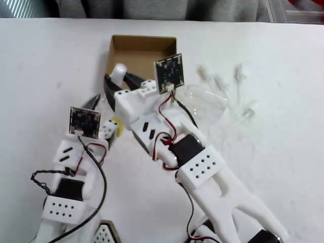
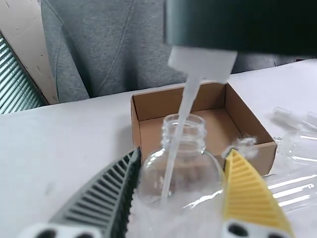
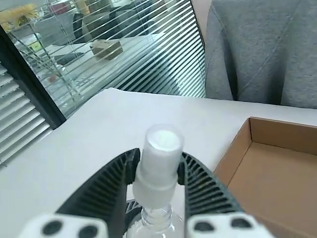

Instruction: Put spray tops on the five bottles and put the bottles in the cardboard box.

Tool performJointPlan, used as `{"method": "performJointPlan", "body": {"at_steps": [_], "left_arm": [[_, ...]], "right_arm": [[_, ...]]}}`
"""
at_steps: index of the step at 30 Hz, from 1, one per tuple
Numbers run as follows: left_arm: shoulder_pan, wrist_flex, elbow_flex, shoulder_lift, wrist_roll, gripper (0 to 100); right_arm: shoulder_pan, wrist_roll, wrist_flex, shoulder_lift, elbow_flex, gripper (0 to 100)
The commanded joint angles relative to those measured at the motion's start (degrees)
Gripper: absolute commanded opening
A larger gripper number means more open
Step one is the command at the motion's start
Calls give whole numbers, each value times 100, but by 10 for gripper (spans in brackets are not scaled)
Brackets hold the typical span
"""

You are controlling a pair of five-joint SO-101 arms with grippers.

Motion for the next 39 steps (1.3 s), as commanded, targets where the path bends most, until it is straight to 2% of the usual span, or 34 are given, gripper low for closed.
{"method": "performJointPlan", "body": {"at_steps": [1,6,28,34,39], "left_arm": [[-66,-158,-70,-119,9,249],[-66,-158,-70,-119,9,249],[-66,-158,-70,-119,9,250],[-66,-158,-70,-119,9,251],[-66,-158,-70,-119,9,251]], "right_arm": [[-57,9,-145,-189,70,21],[-66,580,-154,-189,316,21],[-462,651,-145,-198,492,28],[-462,633,-110,-198,501,200],[-462,642,-110,-585,563,279]]}}
